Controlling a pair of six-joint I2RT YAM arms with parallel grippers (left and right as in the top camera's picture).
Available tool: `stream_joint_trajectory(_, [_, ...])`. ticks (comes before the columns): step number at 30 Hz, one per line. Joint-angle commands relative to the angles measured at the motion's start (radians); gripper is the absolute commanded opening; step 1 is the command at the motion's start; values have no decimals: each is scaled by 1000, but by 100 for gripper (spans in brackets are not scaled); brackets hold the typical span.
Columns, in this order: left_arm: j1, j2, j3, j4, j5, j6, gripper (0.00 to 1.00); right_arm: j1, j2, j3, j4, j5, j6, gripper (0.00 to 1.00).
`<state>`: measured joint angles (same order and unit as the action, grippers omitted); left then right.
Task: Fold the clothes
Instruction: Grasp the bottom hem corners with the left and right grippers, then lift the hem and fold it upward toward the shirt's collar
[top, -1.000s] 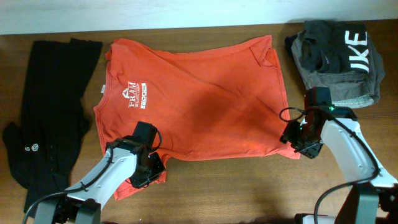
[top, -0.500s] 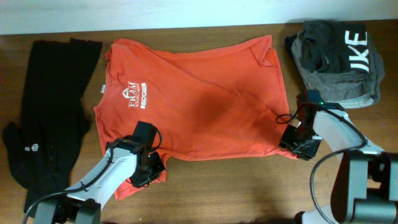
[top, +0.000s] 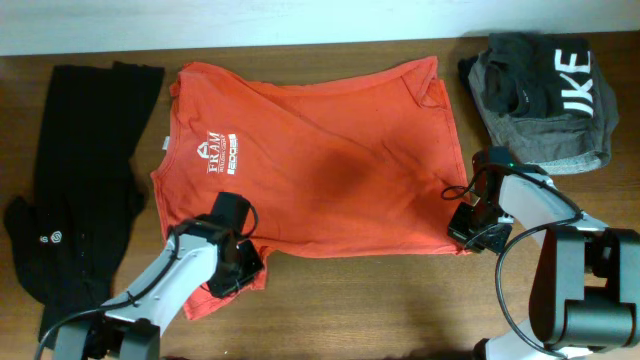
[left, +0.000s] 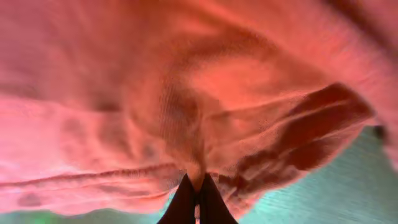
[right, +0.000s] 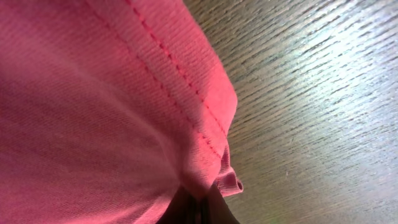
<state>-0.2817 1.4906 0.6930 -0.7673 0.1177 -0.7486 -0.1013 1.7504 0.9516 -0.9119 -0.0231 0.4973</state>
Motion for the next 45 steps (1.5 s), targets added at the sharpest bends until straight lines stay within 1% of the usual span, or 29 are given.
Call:
stream_joint_trajectory(1, [54, -21, 108, -76, -3, 56, 1, -16, 6, -32, -39, 2, 8, 4])
stream_joint_trajectory(5, [94, -60, 191, -145, -19, 116, 1, -55, -28, -32, -74, -4, 3, 4])
stream_joint_trajectory(11, [113, -123, 233, -218, -97, 122, 1, -138, -122, -31, -114, -97, -105, 4])
stream_joint_trajectory(13, [113, -144, 233, -235, -109, 121, 1, -172, -164, -31, -132, -136, -155, 4])
stream_joint_trajectory(18, [113, -202, 233, -260, -115, 122, 1, -240, -269, -29, -205, -163, -211, 4])
stream_joint_trajectory(22, [113, -256, 233, -275, -120, 123, 1, -248, -344, -28, -257, -169, -232, 4])
stream_joint_trajectory(27, [113, -332, 235, -331, -152, 126, 1, -248, -438, -9, -304, -169, -232, 4])
stream_joint_trajectory(30, [113, -341, 235, -318, -180, 126, 1, -248, -455, -9, -292, -168, -232, 4])
stream_joint_trajectory(35, [113, -326, 235, -261, -280, 126, 1, -246, -441, -9, -231, -169, -231, 4])
stream_joint_trajectory(45, [113, -224, 235, 14, -317, 183, 1, -246, -380, -9, -97, -169, -228, 4])
